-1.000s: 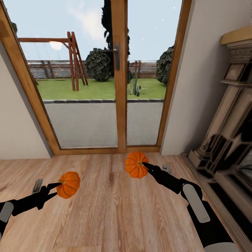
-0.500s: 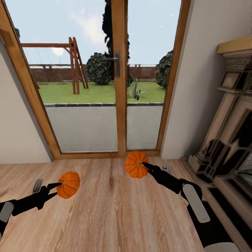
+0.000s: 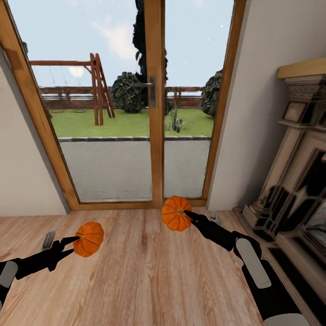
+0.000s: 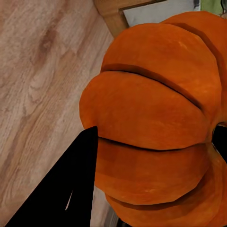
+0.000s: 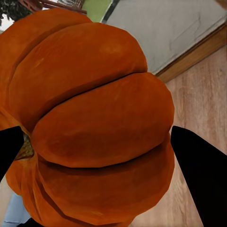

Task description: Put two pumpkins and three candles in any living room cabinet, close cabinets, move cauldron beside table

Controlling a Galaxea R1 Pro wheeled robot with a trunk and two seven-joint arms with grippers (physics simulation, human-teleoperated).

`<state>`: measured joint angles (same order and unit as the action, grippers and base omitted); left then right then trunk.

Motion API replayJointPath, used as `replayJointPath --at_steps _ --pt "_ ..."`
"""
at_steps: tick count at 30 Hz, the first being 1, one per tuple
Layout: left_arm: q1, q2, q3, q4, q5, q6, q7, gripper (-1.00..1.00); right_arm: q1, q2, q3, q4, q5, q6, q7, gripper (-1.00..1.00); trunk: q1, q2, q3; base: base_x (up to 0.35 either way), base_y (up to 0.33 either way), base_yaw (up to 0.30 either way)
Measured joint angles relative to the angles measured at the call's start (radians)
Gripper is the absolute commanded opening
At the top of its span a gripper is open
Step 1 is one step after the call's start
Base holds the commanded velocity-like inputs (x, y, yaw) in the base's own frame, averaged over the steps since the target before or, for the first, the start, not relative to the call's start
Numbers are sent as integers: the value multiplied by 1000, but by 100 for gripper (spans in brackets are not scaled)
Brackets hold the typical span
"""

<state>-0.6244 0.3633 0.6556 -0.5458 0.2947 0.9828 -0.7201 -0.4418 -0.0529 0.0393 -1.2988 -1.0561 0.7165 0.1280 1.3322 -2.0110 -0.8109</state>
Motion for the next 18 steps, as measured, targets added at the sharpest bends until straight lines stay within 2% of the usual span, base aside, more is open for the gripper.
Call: replayJointPath --at_steps 7,18 --pt "0 0 0 0 0 0 0 -100 0 3 1 10 -2 -45 2 -100 -27 49 22 0 0 0" --pt "0 -2 0 0 -2 0 1 -100 0 4 2 11 0 -53 2 -100 -69 126 57 0 0 0"
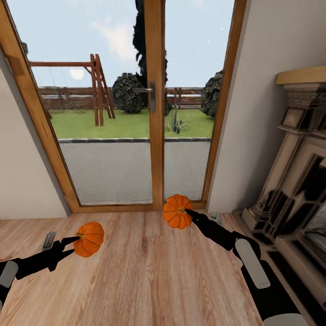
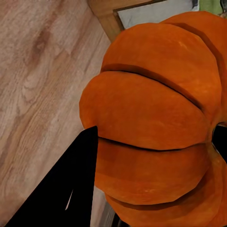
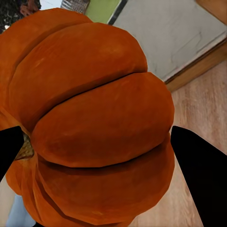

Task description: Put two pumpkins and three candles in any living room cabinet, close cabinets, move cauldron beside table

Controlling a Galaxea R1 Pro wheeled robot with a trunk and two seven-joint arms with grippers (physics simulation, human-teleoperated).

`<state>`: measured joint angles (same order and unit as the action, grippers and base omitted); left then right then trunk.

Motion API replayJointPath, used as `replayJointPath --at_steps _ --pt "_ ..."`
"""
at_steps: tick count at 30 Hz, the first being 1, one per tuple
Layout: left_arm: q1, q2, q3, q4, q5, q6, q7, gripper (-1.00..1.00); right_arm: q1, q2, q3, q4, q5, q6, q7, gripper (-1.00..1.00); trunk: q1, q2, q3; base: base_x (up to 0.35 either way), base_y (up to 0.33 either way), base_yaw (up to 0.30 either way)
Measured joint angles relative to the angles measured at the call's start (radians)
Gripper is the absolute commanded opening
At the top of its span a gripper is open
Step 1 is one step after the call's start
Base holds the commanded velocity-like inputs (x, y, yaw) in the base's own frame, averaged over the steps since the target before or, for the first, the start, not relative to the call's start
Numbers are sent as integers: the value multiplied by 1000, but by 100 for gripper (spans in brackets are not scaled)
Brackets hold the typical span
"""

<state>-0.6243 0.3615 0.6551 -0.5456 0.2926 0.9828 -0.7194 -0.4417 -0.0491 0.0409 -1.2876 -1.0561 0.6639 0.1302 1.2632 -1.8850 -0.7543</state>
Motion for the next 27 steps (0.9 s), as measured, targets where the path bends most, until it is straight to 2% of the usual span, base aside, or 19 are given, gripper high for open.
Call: replayJointPath --at_steps 27 --pt "0 1 -1 1 -1 0 -1 -100 0 17 0 21 0 -38 0 -100 -103 189 85 0 0 0"
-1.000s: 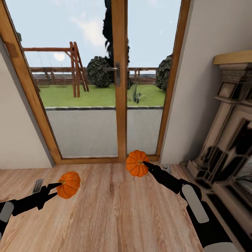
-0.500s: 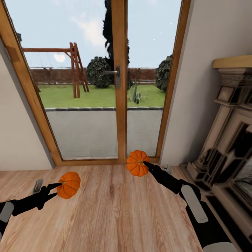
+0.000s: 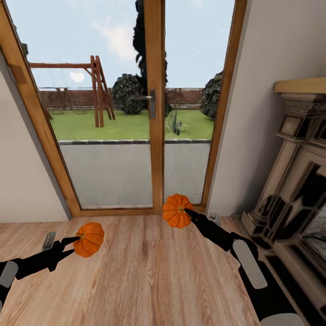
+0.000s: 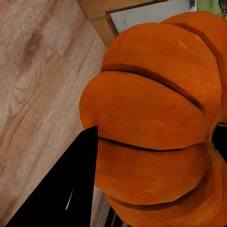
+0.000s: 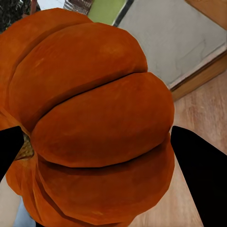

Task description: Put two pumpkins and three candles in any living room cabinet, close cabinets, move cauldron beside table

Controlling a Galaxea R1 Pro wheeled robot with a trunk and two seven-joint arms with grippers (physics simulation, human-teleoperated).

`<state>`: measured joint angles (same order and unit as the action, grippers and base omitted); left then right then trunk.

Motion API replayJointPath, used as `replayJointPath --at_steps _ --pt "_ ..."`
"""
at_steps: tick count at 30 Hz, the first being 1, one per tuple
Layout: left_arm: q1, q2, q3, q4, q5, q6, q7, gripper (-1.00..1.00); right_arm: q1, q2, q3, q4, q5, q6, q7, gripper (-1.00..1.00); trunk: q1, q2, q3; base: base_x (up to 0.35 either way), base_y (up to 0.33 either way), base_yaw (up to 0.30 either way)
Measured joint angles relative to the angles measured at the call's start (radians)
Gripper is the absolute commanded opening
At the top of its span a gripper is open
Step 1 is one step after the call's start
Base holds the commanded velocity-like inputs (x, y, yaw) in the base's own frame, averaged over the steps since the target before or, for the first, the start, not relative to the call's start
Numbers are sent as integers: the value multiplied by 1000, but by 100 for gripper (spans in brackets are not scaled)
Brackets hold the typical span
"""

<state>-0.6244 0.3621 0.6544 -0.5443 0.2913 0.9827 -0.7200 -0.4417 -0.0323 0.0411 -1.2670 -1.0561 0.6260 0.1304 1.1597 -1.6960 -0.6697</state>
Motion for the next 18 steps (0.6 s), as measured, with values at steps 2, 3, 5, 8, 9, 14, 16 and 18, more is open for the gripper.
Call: replayJointPath --at_steps 2,3,5,8,9,14,16,18 --pt "0 0 0 0 0 0 0 -100 0 0 0 0 0 0 0 -100 -8 14 6 0 0 0" --pt "0 0 0 0 0 0 0 -100 0 0 0 0 0 0 0 -100 -11 21 9 0 0 0" --pt "0 0 0 0 0 0 0 -100 0 0 0 0 0 0 0 -100 -19 35 16 0 0 0" --pt "0 1 1 0 0 0 0 -100 0 1 0 0 0 0 0 -100 -31 56 25 0 0 0" --pt "0 0 1 0 0 0 0 -100 0 1 1 0 0 0 0 -100 -35 63 28 0 0 0" --pt "0 0 0 0 0 0 0 -100 0 6 1 0 0 0 0 -100 -54 98 44 0 0 0" --pt "0 0 0 0 0 0 0 -100 0 7 1 0 0 0 0 -100 -61 112 50 0 0 0" --pt "0 0 0 0 0 0 0 -100 0 7 1 0 1 0 0 -100 -69 126 56 0 0 0"
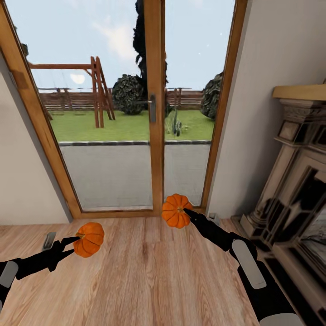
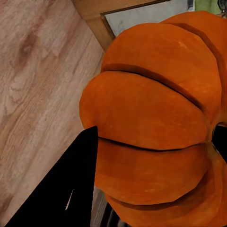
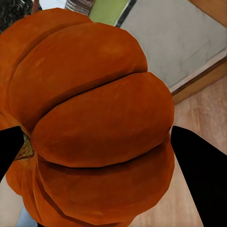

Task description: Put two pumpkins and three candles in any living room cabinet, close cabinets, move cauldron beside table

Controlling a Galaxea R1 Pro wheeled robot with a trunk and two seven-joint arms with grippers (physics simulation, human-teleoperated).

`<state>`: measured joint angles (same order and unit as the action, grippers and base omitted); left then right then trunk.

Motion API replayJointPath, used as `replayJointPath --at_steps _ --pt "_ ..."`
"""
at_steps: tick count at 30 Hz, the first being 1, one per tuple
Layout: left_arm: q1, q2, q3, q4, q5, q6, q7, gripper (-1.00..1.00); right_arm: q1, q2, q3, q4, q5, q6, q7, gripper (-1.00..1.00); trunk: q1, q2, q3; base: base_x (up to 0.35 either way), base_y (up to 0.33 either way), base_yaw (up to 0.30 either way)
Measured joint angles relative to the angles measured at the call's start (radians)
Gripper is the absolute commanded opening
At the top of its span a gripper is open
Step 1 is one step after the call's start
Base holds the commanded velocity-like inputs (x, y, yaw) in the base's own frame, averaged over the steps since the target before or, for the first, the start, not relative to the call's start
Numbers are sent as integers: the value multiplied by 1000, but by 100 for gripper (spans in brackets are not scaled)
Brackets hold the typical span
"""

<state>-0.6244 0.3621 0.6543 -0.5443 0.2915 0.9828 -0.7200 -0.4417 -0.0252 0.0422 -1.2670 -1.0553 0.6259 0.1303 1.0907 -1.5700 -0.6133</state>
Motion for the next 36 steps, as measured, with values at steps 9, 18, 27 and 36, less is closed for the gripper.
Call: replayJointPath --at_steps 9,18,27,36 --pt "0 0 0 0 0 0 0 -100 0 0 0 0 1 -1 0 -100 -35 63 28 0 0 0" --pt "0 -1 0 0 0 0 1 -100 0 0 -1 17 5 -2 0 -100 -69 126 56 0 0 0" --pt "0 -1 -3 0 0 0 2 -100 0 -1 -2 32 3 -5 0 -100 -104 189 85 0 0 0" --pt "1 -2 -2 0 0 0 0 -100 0 -1 -1 33 2 -5 0 -100 -138 252 113 0 0 0"
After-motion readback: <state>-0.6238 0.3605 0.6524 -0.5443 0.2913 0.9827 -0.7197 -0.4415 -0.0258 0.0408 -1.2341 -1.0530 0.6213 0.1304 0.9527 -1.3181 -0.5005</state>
